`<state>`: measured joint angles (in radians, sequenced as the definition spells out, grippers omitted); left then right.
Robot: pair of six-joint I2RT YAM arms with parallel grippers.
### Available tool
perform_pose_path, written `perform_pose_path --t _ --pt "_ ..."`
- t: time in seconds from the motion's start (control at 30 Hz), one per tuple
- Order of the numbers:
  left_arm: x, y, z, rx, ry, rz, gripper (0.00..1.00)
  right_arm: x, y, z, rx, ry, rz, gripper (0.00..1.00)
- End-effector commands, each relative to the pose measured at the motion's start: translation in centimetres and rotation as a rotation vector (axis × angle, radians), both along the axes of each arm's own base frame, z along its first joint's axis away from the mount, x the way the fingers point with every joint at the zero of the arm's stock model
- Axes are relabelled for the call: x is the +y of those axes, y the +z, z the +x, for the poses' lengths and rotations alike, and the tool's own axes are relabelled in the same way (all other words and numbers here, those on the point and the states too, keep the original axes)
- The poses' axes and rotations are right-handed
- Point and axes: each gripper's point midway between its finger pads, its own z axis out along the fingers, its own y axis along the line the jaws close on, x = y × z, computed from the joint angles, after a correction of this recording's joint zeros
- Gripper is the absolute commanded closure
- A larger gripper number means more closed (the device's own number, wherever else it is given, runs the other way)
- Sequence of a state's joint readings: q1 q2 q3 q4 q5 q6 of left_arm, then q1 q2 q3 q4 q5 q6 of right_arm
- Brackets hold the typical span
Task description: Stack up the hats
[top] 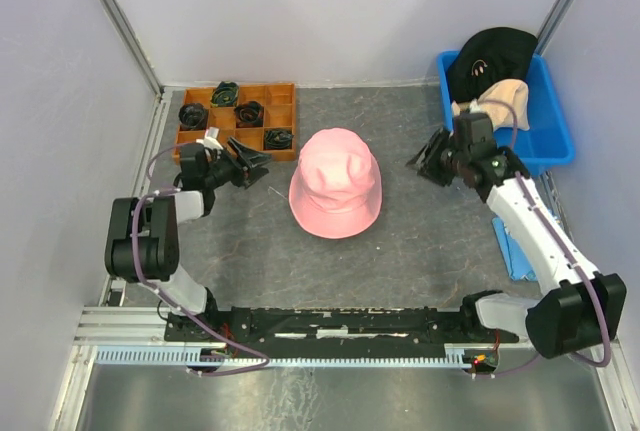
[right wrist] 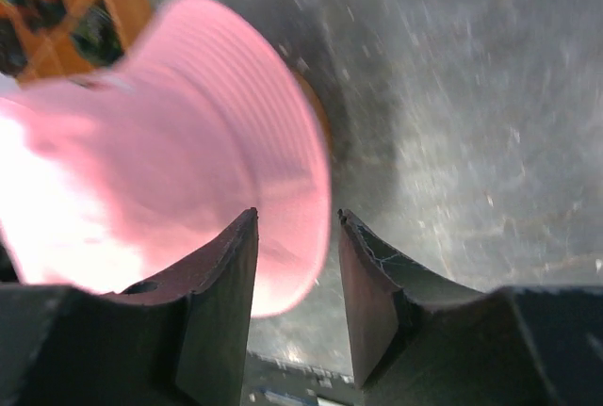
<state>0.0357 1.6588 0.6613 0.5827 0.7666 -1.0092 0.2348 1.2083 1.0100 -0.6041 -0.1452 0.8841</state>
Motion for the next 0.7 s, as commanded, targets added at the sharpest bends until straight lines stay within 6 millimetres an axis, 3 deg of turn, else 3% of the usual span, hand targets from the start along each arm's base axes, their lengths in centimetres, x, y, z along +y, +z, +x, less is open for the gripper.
perform_pose_path --t 0.0,0.13,0.27,0.47,0.53,0.57,0.67 --pt "1.4 5.6 1.6 -0.145 0.074 0.04 0.31 -3.0 6.9 4.0 -0.153 -0.045 -0.179 0.52" --pt "2.0 7.9 1.8 -0.185 0.087 0.118 0.31 -7.2 10.6 8.4 -0.195 -0.132 -0.283 0.49" --pt "1.8 9.2 1.6 -0.203 0.073 0.119 0.31 -11.4 12.3 12.9 -0.191 -0.226 -0.367 0.47" --pt "1.5 9.2 1.2 -0.201 0.061 0.081 0.31 -16.2 11.4 17.9 -0.117 -0.295 -0.428 0.41" --pt "1.4 9.5 1.3 -0.206 0.057 0.08 0.31 -17.8 10.3 19.2 -0.07 -0.317 -0.449 0.34" --pt "1.4 9.6 1.4 -0.208 0.054 0.081 0.31 -18.6 10.6 19.9 -0.072 -0.331 -0.46 0.3" --pt "1.4 9.9 1.9 -0.213 0.05 0.087 0.31 -20.9 8.6 21.1 -0.008 -0.361 -0.487 0.25"
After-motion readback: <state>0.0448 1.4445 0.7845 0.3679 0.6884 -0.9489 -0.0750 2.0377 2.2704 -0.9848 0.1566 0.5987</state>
